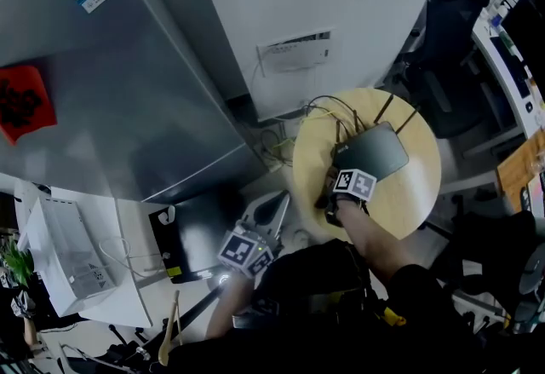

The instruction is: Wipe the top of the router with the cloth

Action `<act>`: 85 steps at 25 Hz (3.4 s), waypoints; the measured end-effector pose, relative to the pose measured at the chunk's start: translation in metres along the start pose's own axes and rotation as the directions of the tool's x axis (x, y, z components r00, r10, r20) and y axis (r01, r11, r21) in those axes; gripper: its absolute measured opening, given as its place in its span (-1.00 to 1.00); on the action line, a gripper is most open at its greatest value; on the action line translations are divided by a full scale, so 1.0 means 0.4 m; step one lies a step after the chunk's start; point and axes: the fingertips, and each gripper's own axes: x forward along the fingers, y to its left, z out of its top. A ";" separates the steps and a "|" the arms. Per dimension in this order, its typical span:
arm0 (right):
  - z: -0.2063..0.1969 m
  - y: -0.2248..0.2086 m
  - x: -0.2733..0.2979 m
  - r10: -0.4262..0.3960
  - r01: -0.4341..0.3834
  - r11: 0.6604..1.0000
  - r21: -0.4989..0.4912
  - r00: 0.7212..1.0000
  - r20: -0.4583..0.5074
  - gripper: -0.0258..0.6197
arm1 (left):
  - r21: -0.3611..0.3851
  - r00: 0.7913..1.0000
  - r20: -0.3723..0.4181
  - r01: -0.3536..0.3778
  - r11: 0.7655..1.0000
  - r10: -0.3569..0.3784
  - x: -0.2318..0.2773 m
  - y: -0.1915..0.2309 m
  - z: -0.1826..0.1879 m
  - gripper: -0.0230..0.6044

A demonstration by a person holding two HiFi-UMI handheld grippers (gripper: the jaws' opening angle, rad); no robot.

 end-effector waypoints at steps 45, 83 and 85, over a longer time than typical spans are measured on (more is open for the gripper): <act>-0.041 -0.288 -0.175 -0.074 -0.139 0.801 -0.582 0.942 -0.327 -0.73 | 0.017 0.999 0.046 -0.011 1.000 0.010 0.258 -0.268 -0.043 -0.95; 0.266 -0.524 -0.221 -0.052 -0.160 0.783 -0.602 0.947 -0.318 -0.73 | 0.056 0.994 0.008 -0.105 0.993 0.105 0.473 -0.345 -0.056 -0.95; 0.282 -0.538 -0.225 -0.049 -0.155 0.789 -0.594 0.949 -0.313 -0.73 | 0.066 0.995 0.008 -0.097 0.993 0.097 0.481 -0.350 -0.057 -0.95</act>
